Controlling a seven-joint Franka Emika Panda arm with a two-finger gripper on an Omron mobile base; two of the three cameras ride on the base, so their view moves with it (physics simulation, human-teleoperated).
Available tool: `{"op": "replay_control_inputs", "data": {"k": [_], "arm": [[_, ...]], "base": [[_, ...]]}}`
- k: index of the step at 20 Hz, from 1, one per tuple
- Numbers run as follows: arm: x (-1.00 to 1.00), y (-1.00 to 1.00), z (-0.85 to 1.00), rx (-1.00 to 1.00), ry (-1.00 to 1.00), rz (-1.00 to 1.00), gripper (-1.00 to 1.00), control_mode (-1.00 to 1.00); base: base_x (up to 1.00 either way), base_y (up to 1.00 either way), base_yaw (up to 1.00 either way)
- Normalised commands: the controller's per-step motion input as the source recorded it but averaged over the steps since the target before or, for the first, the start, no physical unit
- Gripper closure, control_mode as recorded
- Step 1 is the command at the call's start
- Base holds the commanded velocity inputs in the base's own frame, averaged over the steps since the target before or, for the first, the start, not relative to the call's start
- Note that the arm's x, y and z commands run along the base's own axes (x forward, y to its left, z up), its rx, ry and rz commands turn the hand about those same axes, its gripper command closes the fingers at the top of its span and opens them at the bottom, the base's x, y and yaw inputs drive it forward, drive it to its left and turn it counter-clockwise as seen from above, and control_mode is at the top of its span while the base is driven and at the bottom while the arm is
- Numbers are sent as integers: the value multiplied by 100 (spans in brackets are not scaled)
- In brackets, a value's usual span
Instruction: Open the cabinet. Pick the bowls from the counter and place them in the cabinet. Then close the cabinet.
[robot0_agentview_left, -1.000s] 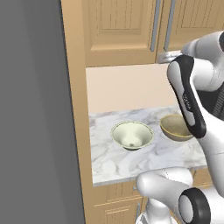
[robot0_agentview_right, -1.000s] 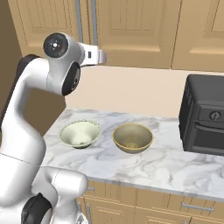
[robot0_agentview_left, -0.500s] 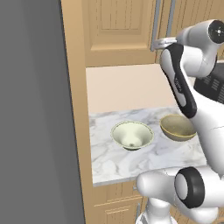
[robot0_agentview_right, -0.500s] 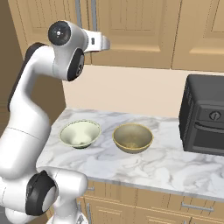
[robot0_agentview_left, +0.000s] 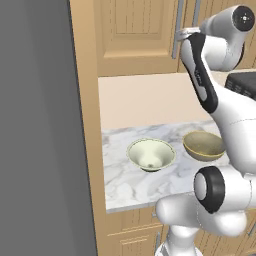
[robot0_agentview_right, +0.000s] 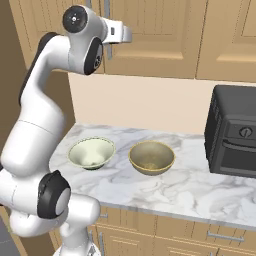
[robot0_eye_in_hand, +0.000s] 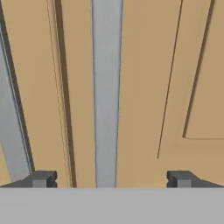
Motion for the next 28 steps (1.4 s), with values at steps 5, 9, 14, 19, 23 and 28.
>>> {"op": "replay_control_inputs", "data": {"k": [5, 9, 14, 19, 23, 28], "arm": [[43, -10, 4, 1, 0, 0, -100, -100], [48, 0, -2, 0, 0, 0, -100, -100], [52, 0, -19, 0, -2, 0, -100, -100], [38, 11, -53, 0, -15, 1, -100, -100], [39, 54, -99, 0, -35, 0, 100, -100], [100, 9, -54, 6, -6, 0, 100, -100]], "base": [[0, 0, 0], [0, 0, 0], [0, 0, 0], [0, 0, 0], [0, 0, 0], [0, 0, 0]]}}
